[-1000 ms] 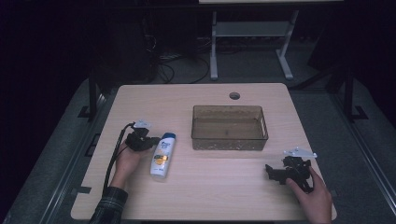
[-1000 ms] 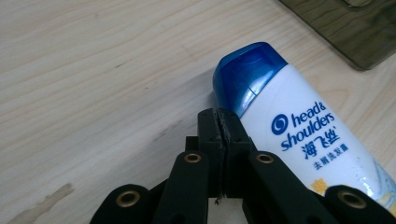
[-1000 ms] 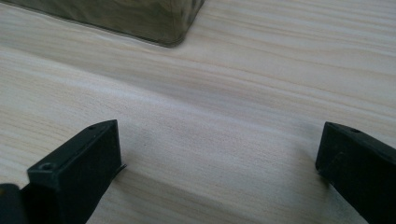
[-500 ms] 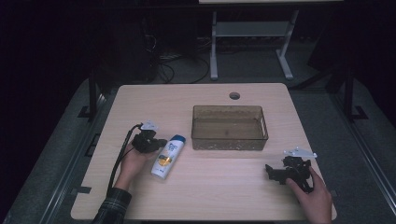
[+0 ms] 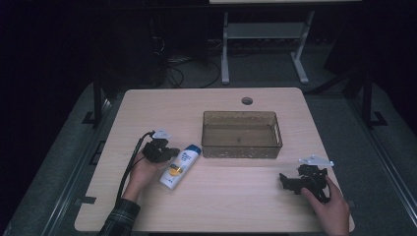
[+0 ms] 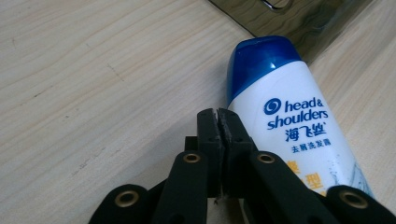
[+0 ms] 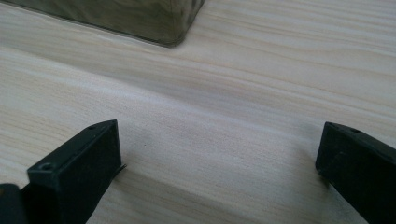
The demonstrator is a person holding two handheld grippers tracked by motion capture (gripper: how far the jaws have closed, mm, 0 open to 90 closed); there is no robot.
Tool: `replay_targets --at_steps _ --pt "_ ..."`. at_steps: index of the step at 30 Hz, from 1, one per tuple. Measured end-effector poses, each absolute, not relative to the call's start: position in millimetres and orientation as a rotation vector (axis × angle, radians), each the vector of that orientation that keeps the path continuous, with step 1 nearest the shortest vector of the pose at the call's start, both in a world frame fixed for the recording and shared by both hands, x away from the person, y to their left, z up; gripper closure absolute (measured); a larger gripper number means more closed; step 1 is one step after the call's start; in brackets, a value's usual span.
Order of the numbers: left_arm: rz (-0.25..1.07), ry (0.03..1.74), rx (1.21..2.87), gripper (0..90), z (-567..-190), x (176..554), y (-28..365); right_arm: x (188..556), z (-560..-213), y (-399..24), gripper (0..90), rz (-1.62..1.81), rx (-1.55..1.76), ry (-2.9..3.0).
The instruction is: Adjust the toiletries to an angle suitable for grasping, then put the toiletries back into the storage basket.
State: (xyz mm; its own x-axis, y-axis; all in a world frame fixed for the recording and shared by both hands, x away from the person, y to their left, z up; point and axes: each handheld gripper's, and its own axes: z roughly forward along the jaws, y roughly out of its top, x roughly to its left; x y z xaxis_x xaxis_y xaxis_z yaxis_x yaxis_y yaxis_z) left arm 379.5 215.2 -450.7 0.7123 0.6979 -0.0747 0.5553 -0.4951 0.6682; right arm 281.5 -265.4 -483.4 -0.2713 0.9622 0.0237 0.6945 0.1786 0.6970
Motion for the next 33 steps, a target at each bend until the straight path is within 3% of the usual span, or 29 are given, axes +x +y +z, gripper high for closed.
replay_targets --at_steps 6,10,15,27,33 --pt "0.266 0.984 2.205 77.5 -442 379 225 282 -483 -265 0.0 0.848 1.559 2.037" --pt "0.232 1.001 2.197 61.1 -433 379 230 282 -483 -265 0.0 0.849 1.559 2.037" --pt "0.215 1.013 2.188 48.2 -424 376 226 282 -483 -265 0.0 0.849 1.558 2.037" --pt "0.225 1.002 2.232 30.3 -412 375 195 281 -483 -265 0.0 0.848 1.559 2.037" --pt "0.199 1.013 2.283 25.7 -415 379 181 281 -483 -265 0.0 0.848 1.559 2.037"
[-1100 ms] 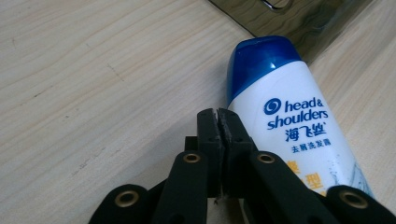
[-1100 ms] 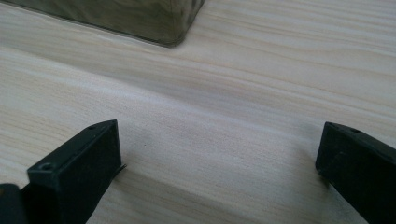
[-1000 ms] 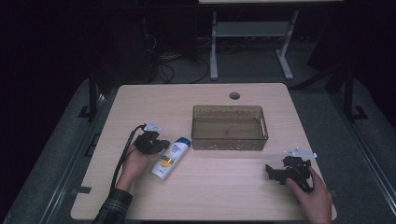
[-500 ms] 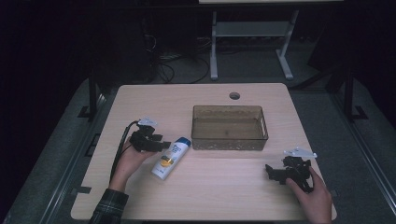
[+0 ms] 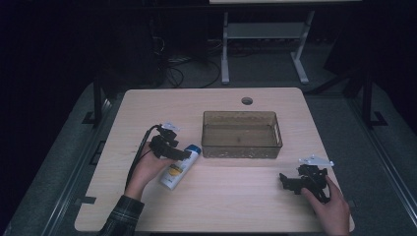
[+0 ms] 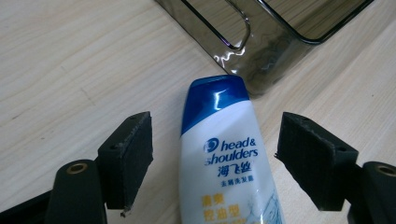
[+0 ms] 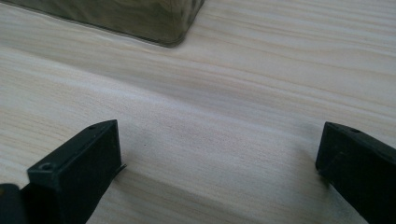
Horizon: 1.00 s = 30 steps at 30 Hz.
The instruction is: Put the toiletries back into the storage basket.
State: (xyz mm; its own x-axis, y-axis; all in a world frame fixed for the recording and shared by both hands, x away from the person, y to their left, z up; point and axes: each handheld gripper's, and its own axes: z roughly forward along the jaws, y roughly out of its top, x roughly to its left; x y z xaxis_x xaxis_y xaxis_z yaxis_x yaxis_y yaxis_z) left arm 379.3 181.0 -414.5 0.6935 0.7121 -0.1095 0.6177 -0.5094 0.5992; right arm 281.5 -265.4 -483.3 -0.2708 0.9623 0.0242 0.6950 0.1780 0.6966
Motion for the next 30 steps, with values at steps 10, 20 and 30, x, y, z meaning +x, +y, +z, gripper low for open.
replay_targets --at_steps 10,20,30 --pt "0.189 1.028 2.373 23.2 -429 385 160 281 -483 -265 0.0 0.849 1.559 2.037" --pt "0.199 1.058 2.465 23.2 -441 387 145 281 -483 -265 0.0 0.848 1.559 2.037" --pt "0.22 1.081 2.509 29.9 -447 390 141 281 -483 -265 0.0 0.848 1.559 2.037"
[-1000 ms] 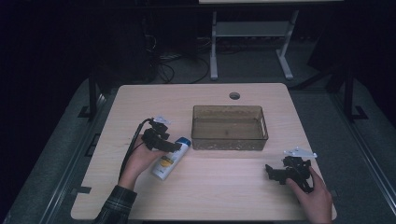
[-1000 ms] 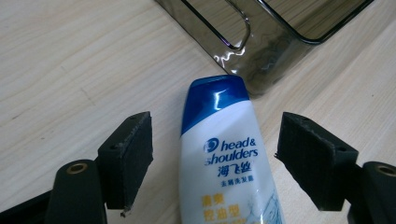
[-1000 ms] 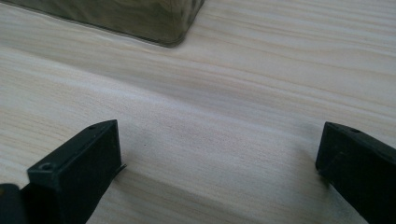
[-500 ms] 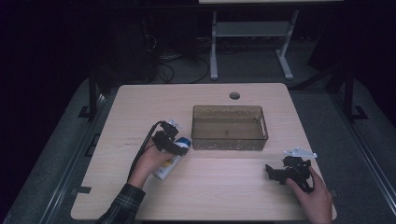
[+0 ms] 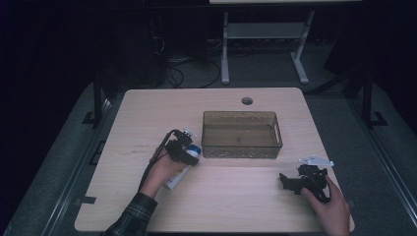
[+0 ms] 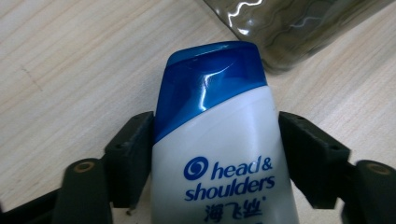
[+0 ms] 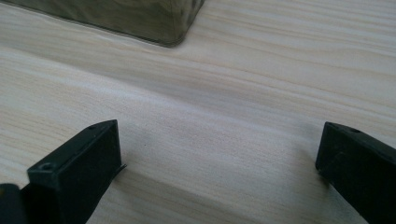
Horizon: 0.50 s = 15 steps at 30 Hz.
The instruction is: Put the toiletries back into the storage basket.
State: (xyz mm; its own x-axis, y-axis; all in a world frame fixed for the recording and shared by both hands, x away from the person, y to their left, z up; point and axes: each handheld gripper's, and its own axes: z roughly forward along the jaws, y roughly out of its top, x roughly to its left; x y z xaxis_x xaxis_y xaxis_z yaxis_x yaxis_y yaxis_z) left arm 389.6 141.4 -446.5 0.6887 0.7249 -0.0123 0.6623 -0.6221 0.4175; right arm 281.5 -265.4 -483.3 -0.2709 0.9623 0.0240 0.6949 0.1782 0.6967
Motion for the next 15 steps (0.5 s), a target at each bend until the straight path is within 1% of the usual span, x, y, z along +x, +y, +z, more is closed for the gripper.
replay_targets --at_steps 3,15 --pt "0.22 1.081 2.514 32.1 -446.0 389.0 141.1 281.5 -483.3 -265.4 0.0 0.848 1.559 2.037" --pt "0.234 1.075 2.518 33.5 -444.3 387.7 141.6 281.5 -483.3 -265.4 0.0 0.849 1.559 2.037"
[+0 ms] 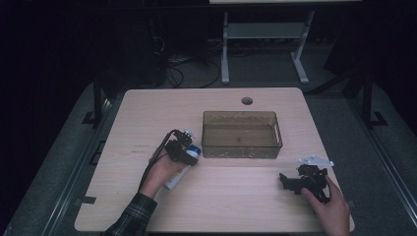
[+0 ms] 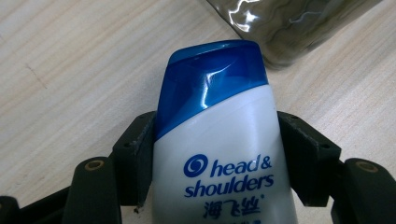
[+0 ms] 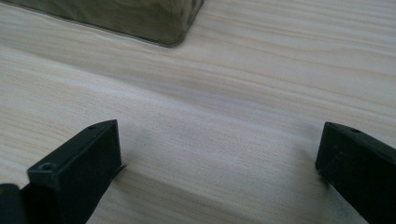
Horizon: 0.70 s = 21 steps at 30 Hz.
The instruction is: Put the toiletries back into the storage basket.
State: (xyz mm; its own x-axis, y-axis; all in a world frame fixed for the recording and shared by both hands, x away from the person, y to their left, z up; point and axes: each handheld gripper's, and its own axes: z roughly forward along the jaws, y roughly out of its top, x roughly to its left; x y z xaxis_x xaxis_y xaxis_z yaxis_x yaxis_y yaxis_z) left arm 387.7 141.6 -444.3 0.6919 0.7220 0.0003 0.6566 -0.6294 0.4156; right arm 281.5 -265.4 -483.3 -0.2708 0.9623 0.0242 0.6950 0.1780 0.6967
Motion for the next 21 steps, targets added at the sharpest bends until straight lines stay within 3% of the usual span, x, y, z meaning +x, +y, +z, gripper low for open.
replay_targets --at_steps 21 --pt "0.251 0.941 2.239 34.0 -412 365 181 281 -483 -265 0.0 0.848 1.559 2.037"
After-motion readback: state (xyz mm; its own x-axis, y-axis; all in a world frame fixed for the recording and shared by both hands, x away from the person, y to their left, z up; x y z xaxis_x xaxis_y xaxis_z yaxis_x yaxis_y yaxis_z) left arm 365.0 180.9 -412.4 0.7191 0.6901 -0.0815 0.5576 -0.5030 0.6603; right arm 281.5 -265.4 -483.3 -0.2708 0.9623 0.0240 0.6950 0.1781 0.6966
